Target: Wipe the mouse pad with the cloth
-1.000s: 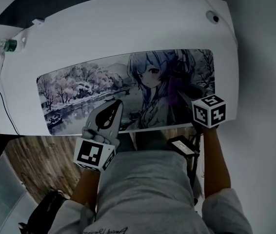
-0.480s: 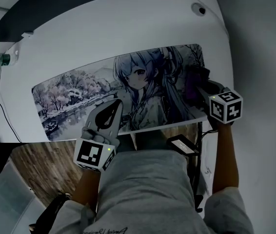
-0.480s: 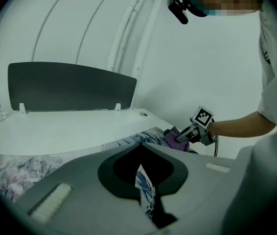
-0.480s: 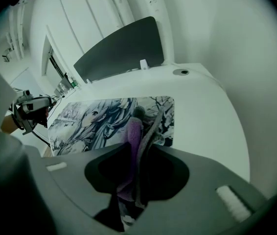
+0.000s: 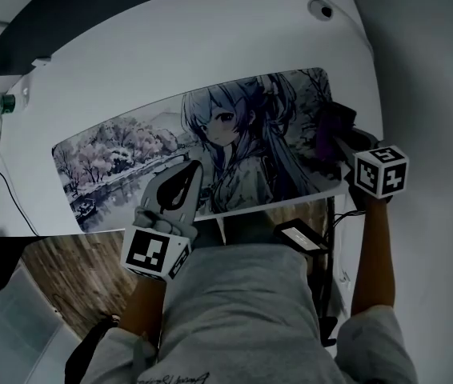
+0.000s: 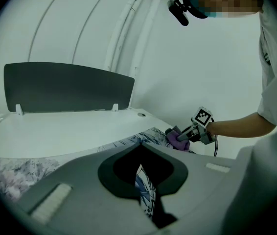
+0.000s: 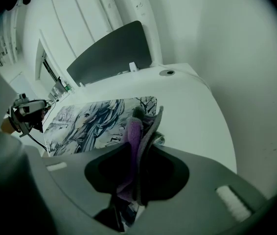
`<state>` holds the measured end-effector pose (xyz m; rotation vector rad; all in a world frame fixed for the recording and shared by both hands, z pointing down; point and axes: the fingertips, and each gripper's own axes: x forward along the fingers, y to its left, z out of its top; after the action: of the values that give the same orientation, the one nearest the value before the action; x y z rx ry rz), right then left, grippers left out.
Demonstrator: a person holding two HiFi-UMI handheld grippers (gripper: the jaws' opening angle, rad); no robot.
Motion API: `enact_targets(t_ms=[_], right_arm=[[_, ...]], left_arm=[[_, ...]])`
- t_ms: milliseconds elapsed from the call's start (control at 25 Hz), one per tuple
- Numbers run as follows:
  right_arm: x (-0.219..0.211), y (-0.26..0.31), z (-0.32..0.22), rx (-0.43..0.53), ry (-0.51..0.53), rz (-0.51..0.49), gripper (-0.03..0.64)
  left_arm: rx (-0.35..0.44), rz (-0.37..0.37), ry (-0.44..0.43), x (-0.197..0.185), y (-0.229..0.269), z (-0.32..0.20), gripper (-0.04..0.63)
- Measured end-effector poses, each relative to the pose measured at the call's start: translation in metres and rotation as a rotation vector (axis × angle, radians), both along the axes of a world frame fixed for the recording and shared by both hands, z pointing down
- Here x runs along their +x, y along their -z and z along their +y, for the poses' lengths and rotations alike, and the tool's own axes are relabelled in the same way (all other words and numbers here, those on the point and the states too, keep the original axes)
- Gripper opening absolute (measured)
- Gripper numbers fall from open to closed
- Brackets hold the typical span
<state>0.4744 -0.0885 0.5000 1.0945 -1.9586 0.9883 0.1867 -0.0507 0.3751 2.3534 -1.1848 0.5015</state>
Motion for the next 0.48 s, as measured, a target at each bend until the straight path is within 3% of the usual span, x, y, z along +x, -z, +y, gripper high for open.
enact_targets(t_ms=[480], right_arm=[[-0.035, 0.022, 0.006, 0.028, -0.039, -0.045, 0.097]], left_arm=[[0.027, 0.017, 0.032, -0.041, 0.009, 0.021, 0.02]])
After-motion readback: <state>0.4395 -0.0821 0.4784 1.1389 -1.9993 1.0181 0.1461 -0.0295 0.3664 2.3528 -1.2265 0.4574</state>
